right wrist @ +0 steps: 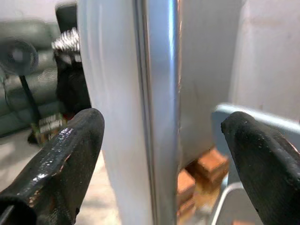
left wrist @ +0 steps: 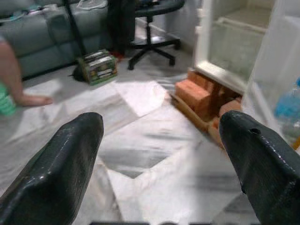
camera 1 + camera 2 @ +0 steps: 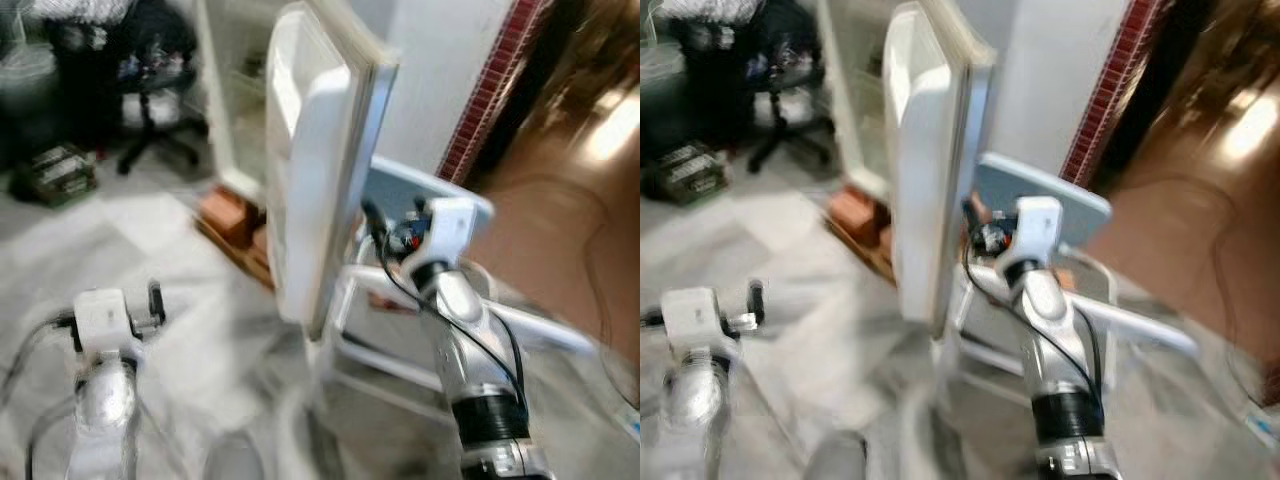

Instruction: Restocking fridge

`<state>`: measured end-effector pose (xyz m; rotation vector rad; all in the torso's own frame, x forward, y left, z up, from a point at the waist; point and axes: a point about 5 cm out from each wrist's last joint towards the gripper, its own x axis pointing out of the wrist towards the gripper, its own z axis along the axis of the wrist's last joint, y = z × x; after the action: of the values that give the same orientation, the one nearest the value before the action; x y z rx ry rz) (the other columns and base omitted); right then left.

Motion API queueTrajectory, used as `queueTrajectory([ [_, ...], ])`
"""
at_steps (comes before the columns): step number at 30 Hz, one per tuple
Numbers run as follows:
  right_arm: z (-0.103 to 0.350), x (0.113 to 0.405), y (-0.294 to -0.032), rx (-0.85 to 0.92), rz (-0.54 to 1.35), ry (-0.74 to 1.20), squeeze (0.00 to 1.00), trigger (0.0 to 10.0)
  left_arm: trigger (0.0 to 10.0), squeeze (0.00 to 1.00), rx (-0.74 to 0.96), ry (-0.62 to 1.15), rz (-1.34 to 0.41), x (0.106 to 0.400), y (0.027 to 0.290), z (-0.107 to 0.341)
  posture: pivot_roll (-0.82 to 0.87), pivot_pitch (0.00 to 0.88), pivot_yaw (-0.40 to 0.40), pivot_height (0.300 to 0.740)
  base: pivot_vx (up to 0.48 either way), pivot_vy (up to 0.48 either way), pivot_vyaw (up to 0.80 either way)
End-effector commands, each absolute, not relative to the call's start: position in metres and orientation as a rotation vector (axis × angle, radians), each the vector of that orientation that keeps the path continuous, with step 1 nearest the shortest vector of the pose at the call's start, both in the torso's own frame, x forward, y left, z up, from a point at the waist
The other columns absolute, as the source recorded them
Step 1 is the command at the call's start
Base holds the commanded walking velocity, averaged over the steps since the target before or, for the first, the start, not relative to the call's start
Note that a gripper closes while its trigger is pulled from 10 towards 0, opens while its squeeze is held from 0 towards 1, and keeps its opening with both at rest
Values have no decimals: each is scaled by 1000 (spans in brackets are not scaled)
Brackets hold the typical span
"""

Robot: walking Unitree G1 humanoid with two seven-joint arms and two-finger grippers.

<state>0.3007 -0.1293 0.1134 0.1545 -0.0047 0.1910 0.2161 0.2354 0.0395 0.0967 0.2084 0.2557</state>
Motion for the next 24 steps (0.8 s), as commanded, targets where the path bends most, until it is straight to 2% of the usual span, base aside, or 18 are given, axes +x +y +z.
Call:
queueTrajectory([
  [1, 118, 296, -135, 143, 163, -24, 0, 10000, 10000, 0, 109, 172, 244, 222, 234, 49, 168, 0, -73, 740, 0, 0, 0],
  [3, 114, 280, -144, 84, 148, -33, 0, 10000, 10000, 0, 111, 171, 232, 218, 232, 50, 165, 0, -73, 740, 0, 0, 0],
  [13, 111, 247, -182, -47, 19, -27, 0, 10000, 10000, 0, 128, 95, 149, 211, 226, 67, 135, 0, -47, 740, 0, 0, 0],
  [20, 116, 247, -169, -7, 72, -49, 0, 10000, 10000, 0, 110, 80, 92, 209, 217, 69, 142, 0, -43, 740, 42, 0, 0],
  [24, 118, 248, -163, -6, 95, -55, 0, 10000, 10000, 0, 106, 81, 80, 211, 214, 68, 147, 0, -48, 740, 351, 0, 608],
])
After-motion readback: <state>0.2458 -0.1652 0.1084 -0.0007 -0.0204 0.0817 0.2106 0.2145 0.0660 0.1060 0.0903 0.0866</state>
